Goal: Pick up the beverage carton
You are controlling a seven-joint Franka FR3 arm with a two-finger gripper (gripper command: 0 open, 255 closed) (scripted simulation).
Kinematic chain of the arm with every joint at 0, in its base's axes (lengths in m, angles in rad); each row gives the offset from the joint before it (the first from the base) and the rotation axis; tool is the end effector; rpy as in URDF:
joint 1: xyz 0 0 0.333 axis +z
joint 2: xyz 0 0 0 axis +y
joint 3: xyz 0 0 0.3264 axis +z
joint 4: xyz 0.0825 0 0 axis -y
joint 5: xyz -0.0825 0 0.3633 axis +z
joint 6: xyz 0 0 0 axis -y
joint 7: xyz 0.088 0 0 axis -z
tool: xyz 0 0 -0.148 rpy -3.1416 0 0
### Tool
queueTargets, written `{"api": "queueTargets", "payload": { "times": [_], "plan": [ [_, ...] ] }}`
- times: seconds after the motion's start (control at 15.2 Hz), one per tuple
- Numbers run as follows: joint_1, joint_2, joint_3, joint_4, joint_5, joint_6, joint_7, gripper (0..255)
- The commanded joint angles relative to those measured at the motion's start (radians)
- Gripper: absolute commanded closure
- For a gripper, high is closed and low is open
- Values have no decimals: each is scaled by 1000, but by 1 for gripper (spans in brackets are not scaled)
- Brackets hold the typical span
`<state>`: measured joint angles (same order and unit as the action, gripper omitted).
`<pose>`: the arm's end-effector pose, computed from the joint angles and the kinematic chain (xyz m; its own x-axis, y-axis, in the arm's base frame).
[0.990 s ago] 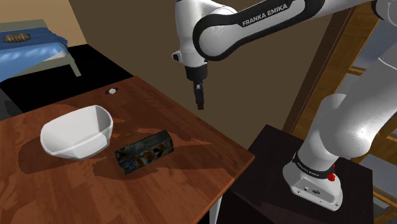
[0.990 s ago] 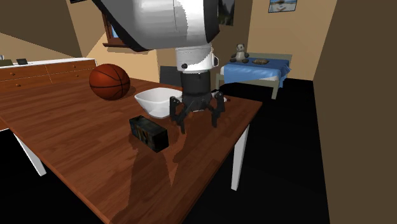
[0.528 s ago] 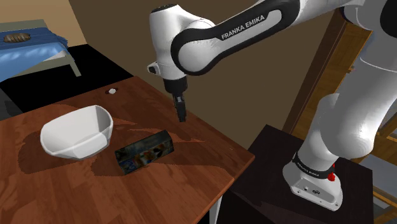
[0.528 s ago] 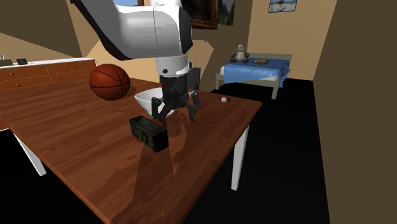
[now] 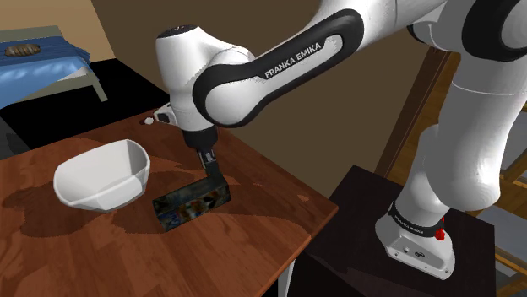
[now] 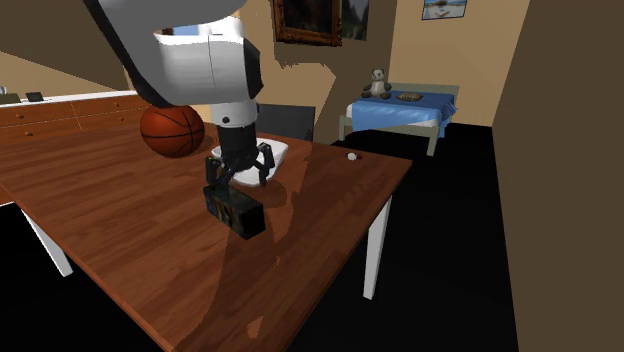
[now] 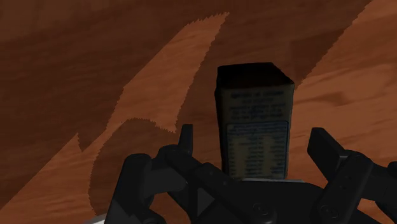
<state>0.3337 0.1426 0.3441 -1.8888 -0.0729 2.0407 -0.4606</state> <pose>0.4588 0.3533 0.4142 0.3926 0.9197 0.0083 0.9193 -0.3927 0.0238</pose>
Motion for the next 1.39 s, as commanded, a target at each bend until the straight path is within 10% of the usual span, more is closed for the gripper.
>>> {"api": "queueTargets", "payload": {
  "times": [0.0, 0.59, 0.66, 1.32],
  "plan": [
    [13, 17, 11, 20, -4, 2, -6, 0],
    [16, 54, 8, -38, -23, 95, 7, 0],
    [15, 52, 7, -40, -22, 95, 6, 255],
    [15, 49, 8, -32, -20, 83, 5, 255]
  ]
}}
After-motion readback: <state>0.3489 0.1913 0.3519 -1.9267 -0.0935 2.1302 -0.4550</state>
